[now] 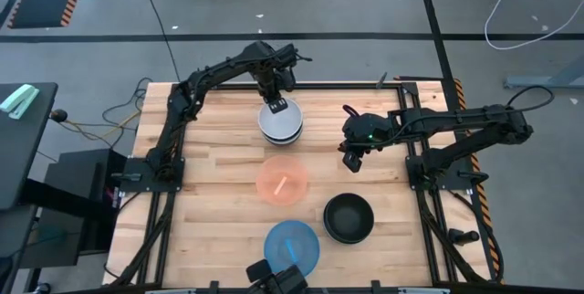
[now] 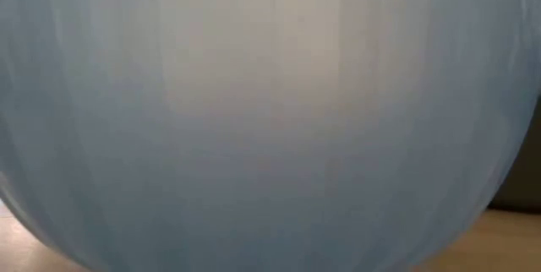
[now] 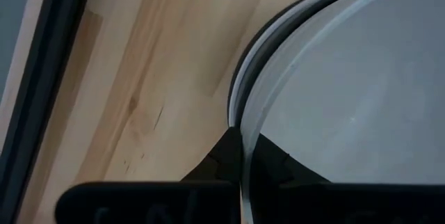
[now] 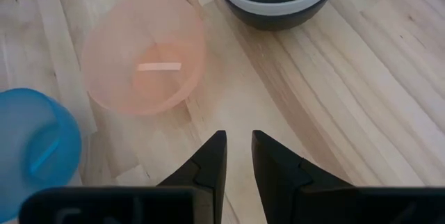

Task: Nest bowls inside each other
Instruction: Stack the white bowl on top of the top stacked bowls

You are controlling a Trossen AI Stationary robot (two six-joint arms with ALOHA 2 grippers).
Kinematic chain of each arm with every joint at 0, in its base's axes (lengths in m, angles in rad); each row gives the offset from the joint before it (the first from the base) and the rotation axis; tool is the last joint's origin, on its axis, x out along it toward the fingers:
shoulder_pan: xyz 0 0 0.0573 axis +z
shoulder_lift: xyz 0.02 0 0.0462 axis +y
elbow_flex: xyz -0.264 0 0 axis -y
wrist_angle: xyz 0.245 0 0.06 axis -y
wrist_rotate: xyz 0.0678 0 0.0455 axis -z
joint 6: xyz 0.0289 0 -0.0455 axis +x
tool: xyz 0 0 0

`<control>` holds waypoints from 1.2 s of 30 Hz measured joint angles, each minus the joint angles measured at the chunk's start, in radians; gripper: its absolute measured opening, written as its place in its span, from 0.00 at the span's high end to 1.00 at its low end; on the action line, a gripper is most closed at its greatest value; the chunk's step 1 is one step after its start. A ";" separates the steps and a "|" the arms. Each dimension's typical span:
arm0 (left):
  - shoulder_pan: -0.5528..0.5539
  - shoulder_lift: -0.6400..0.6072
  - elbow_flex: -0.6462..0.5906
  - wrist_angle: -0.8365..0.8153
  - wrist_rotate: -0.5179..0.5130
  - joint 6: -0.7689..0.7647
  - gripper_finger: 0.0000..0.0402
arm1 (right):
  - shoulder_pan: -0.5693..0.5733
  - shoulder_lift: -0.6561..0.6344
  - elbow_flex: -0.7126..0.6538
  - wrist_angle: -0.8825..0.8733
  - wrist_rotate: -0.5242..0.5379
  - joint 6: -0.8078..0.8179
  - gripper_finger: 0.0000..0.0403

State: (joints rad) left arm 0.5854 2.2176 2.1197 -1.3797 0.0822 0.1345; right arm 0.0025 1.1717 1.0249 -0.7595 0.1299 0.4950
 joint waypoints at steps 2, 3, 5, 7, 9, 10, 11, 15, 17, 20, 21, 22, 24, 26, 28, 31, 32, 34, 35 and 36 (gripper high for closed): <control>0.000 0.000 0.000 0.001 -0.002 0.000 0.97 | 0.000 0.000 0.000 0.001 0.000 0.000 0.81; -0.001 0.000 0.000 0.006 -0.003 0.000 0.97 | 0.000 0.000 0.000 0.001 0.000 0.000 0.81; -0.001 0.000 0.000 0.008 -0.002 0.000 0.97 | 0.000 0.000 0.000 0.001 0.000 0.000 0.81; -0.001 0.000 0.000 0.004 -0.003 0.000 0.97 | 0.000 0.000 0.000 0.001 0.000 0.000 0.81; 0.000 0.000 0.000 0.005 -0.003 0.000 0.97 | 0.000 0.000 0.000 0.003 0.000 0.000 0.81; 0.000 0.000 0.000 0.005 -0.003 0.000 0.97 | 0.000 0.000 0.000 0.003 0.000 0.000 0.81; 0.000 0.000 0.000 0.006 -0.003 -0.001 0.97 | 0.000 0.000 0.000 0.003 0.000 0.000 0.81; -0.001 0.000 0.000 0.007 -0.002 -0.006 0.97 | 0.000 0.000 0.000 0.004 0.000 0.000 0.81; 0.000 0.000 0.000 0.007 -0.002 -0.015 0.97 | 0.000 0.000 0.000 0.004 0.000 0.000 0.81; 0.000 0.000 0.000 0.006 -0.002 -0.018 0.97 | 0.000 0.000 0.000 0.008 0.000 0.000 0.81; -0.001 0.000 0.000 0.005 -0.002 -0.019 0.97 | 0.000 0.000 0.000 0.007 0.000 0.000 0.81; -0.001 0.000 0.000 0.004 -0.002 -0.020 0.97 | 0.000 0.000 0.000 0.007 0.000 0.000 0.81; -0.001 0.000 0.000 0.005 -0.002 -0.021 0.97 | 0.000 0.000 0.000 0.007 0.000 0.000 0.81; -0.001 0.000 0.000 0.005 -0.002 -0.034 0.97 | 0.000 0.000 0.000 0.007 0.000 0.000 0.81; -0.001 0.000 0.000 0.005 -0.002 -0.049 0.93 | 0.000 0.000 0.000 0.007 0.000 0.000 0.81; -0.001 0.000 0.000 0.005 -0.001 -0.062 0.84 | 0.000 0.000 0.000 0.007 0.000 0.000 0.81; -0.001 0.000 0.000 0.005 -0.001 -0.064 0.81 | 0.000 0.000 0.000 0.007 0.000 0.000 0.81; -0.001 0.000 0.000 0.005 -0.001 -0.067 0.76 | 0.000 0.000 0.000 0.007 0.000 0.000 0.81; -0.002 0.000 0.000 0.003 0.002 -0.067 0.74 | 0.000 0.000 0.000 0.007 0.000 0.000 0.81; -0.002 0.000 0.000 -0.002 0.013 -0.067 0.72 | 0.000 0.000 0.000 0.007 0.000 0.000 0.81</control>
State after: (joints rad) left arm 0.5835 2.2181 2.1197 -1.3817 0.0956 0.0677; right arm 0.0025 1.1717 1.0248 -0.7521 0.1299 0.4950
